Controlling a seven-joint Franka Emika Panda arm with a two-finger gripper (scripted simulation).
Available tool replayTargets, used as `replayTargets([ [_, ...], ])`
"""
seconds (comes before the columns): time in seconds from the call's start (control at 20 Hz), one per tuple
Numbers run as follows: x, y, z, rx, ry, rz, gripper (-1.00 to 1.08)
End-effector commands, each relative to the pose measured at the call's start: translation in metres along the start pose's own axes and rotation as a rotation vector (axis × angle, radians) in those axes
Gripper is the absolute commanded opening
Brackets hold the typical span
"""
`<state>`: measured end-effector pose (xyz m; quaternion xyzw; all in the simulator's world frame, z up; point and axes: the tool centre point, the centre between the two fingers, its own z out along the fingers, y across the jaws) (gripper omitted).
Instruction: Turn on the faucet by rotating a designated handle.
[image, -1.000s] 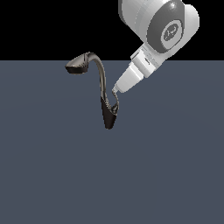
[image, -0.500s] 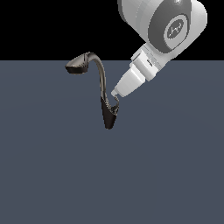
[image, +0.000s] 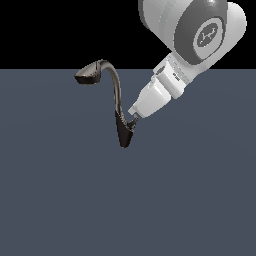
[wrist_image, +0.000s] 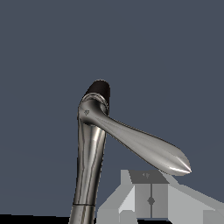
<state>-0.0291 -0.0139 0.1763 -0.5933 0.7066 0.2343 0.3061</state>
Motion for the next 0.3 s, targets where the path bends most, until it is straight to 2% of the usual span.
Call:
replayTargets([
  [0.0,0.027,0.012,0.002,-0.007,0.006,0.027,-1.0],
  [0.25,0.051,0.023,0.003,-0.012,0.006,0.033,-1.0],
])
